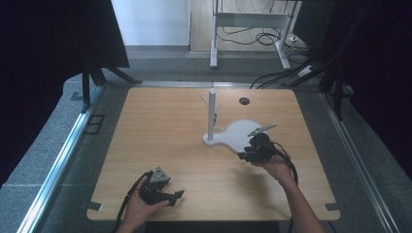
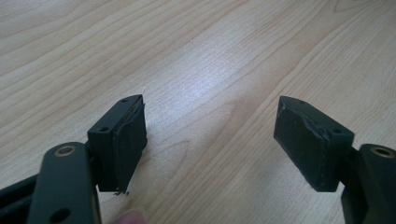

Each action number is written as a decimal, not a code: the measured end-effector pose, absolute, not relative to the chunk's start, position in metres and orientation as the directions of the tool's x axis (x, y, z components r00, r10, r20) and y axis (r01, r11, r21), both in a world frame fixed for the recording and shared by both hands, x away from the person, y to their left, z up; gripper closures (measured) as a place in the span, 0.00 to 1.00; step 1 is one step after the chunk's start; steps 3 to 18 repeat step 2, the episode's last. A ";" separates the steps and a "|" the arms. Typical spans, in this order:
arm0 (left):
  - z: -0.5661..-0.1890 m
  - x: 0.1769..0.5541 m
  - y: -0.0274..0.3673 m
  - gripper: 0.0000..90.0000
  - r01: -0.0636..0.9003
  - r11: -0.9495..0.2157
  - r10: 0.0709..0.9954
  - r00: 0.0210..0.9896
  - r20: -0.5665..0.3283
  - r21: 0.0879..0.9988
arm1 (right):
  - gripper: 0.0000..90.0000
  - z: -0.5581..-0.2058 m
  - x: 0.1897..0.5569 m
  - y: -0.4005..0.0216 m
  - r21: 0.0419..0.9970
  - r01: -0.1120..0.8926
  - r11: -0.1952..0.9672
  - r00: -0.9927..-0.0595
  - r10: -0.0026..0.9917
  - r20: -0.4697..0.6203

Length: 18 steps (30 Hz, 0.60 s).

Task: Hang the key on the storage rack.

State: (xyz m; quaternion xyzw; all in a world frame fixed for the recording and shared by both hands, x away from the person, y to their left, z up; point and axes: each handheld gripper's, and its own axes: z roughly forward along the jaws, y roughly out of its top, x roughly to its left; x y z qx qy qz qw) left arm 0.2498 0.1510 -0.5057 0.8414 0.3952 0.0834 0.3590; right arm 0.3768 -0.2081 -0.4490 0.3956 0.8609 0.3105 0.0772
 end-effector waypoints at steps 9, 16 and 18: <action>-0.506 0.250 0.151 0.29 0.605 -0.432 0.724 0.675 -0.143 0.668 | 0.64 -0.449 0.376 -0.208 0.598 0.632 0.492 -0.675 0.729 0.114; -0.506 0.250 0.151 0.29 0.605 -0.432 0.724 0.675 -0.143 0.668 | 0.64 -0.449 0.376 -0.208 0.598 0.632 0.492 -0.675 0.729 0.114; -0.506 0.250 0.151 0.29 0.605 -0.432 0.724 0.675 -0.143 0.668 | 0.64 -0.449 0.376 -0.208 0.598 0.632 0.492 -0.675 0.729 0.114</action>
